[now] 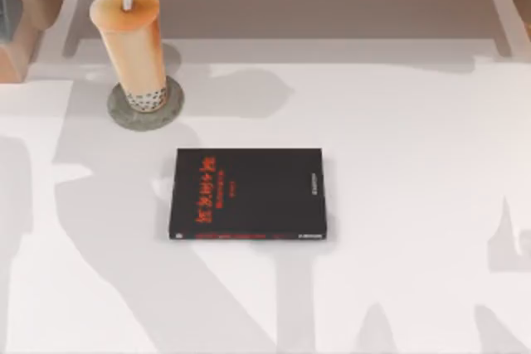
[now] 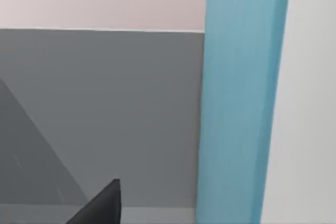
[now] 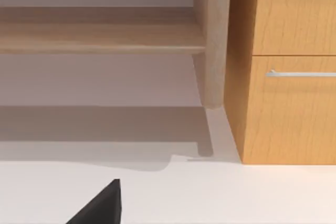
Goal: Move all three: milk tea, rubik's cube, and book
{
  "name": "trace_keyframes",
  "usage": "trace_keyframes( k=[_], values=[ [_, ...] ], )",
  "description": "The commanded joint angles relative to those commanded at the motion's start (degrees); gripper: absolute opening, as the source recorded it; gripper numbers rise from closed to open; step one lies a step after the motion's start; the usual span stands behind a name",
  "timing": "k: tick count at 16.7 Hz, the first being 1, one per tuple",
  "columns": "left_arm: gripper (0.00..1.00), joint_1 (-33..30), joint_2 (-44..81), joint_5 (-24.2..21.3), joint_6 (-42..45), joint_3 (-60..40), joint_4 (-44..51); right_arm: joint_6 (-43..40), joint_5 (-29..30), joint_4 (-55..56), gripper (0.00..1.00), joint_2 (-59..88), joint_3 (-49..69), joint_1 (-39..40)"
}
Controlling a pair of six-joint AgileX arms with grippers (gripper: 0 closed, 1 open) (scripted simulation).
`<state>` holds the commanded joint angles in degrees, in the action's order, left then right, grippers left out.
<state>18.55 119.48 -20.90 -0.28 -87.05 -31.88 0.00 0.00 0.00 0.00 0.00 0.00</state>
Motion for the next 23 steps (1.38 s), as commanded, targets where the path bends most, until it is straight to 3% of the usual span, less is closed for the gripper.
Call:
trace_keyframes(
  k=[4, 17, 23],
  values=[
    [1.00, -0.01, 0.06, 0.01, 0.00, -0.09, 0.03, 0.00, 0.00, 0.00, 1.00, 0.00, 0.00, 0.00],
    [0.02, -0.01, 0.06, 0.01, 0.00, -0.09, 0.03, 0.00, 0.00, 0.00, 1.00, 0.00, 0.00, 0.00],
    [0.00, -0.01, 0.06, 0.01, 0.00, -0.09, 0.03, 0.00, 0.00, 0.00, 1.00, 0.00, 0.00, 0.00]
  ],
)
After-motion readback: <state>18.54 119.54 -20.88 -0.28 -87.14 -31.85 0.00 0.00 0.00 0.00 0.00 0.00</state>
